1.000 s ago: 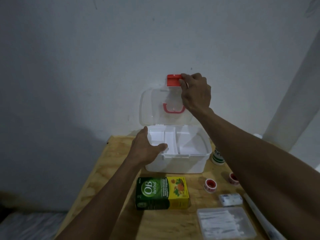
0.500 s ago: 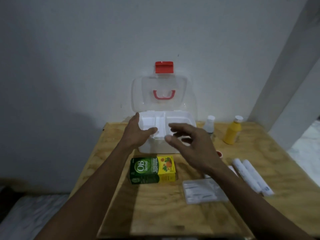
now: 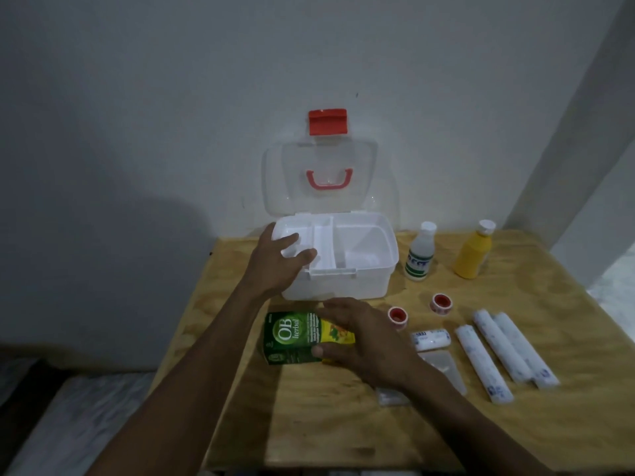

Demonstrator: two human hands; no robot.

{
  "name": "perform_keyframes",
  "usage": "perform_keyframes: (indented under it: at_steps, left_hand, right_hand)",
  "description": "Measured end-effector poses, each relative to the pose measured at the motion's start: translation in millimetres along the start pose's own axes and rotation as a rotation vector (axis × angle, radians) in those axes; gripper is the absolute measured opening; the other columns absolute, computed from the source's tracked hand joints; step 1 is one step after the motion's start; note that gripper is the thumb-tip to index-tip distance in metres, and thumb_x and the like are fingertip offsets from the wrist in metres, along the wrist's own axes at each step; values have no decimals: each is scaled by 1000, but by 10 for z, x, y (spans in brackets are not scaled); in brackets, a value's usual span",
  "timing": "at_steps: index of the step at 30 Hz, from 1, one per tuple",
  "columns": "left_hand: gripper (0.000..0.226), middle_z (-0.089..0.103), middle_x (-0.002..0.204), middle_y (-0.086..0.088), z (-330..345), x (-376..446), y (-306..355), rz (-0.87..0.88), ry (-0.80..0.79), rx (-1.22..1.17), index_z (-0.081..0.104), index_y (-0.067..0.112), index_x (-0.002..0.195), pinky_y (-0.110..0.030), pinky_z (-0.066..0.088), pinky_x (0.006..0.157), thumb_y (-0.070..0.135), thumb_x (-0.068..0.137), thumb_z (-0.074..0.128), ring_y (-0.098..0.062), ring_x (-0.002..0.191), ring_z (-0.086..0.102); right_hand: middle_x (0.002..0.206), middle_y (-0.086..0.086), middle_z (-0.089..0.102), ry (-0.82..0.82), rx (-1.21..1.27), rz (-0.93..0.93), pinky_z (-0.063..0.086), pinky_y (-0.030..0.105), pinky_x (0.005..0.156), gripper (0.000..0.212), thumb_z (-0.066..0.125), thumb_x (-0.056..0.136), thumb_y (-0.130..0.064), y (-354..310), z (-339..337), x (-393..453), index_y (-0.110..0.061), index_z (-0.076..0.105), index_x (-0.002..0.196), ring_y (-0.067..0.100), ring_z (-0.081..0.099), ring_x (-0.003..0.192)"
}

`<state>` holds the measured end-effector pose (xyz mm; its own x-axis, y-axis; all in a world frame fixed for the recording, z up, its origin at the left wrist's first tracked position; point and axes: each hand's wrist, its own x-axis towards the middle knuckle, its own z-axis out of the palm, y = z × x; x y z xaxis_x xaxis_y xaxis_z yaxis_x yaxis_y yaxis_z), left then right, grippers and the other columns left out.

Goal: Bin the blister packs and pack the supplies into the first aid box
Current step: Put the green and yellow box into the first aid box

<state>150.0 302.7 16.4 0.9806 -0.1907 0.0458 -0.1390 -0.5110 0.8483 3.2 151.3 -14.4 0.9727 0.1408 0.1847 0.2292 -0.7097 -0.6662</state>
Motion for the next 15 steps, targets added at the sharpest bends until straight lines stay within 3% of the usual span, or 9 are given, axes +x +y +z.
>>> perform_keyframes:
  at_steps: [5, 9, 12, 15]
  left_hand:
    - [76, 47, 146, 8, -4, 20, 20, -1, 2, 3, 45, 18, 143, -27, 38, 99, 45, 79, 75, -17, 130, 46]
    - [72, 44, 149, 6, -8, 20, 19, 8, 4, 1, 50, 18, 140, -29, 39, 103, 44, 78, 75, -17, 130, 46]
    - [72, 44, 148, 7, -6, -1, 10, -2, 14, 2, 50, 19, 141, -23, 36, 98, 44, 79, 75, -16, 130, 46]
    - [71, 44, 148, 5, -2, -5, 3, 5, 10, 14, 47, 19, 141, -26, 37, 96, 45, 80, 73, -20, 129, 47]
  right_hand:
    - [129, -7, 58, -48, 4, -22, 46, 28, 94, 63, 75, 75, -51, 16, 2, 92, -30, 59, 132, 9, 52, 113]
    - [123, -5, 61, -17, 18, -45, 45, 29, 87, 62, 76, 76, -46, -40, -34, 76, -30, 57, 133, 12, 52, 106]
    - [124, -5, 61, 18, 31, -30, 46, 34, 92, 61, 77, 77, -44, -81, -137, 2, -27, 58, 133, 14, 52, 108]
    - [127, -10, 59, 61, 14, -9, 46, 35, 98, 64, 78, 75, -44, -91, -367, -129, -24, 58, 133, 11, 51, 116]
